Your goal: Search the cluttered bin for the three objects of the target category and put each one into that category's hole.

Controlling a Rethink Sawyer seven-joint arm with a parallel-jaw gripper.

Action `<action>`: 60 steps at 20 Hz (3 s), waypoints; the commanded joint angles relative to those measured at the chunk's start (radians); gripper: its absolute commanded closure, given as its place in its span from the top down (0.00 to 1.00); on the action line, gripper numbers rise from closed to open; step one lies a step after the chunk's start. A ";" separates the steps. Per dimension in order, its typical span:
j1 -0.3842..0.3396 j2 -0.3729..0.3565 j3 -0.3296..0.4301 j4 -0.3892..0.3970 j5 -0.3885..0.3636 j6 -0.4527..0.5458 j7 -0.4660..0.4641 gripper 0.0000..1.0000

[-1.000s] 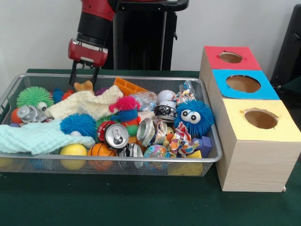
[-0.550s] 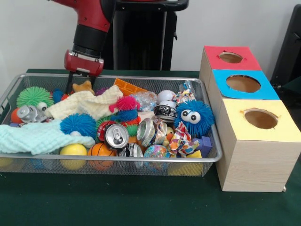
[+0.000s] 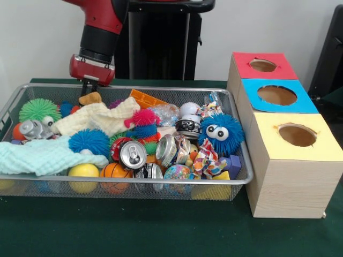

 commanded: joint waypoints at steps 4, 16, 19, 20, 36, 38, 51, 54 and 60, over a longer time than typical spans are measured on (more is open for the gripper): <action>0.019 0.057 0.140 -0.052 -0.020 0.010 0.130 0.00; 0.043 -0.039 0.174 -0.021 -0.039 0.091 0.151 0.00; 0.052 -0.044 0.168 -0.019 -0.030 0.086 0.150 0.00; 0.056 -0.040 0.163 -0.020 -0.028 0.074 0.146 0.00; 0.071 -0.008 0.155 -0.032 -0.007 -0.019 0.146 1.00; 0.080 -0.007 0.144 -0.028 0.005 -0.036 0.144 1.00; 0.209 0.004 0.003 -0.002 0.104 -0.166 0.065 1.00; 0.240 0.004 -0.040 0.012 0.130 -0.204 0.054 1.00; 0.268 0.028 -0.081 0.011 0.156 -0.261 0.055 1.00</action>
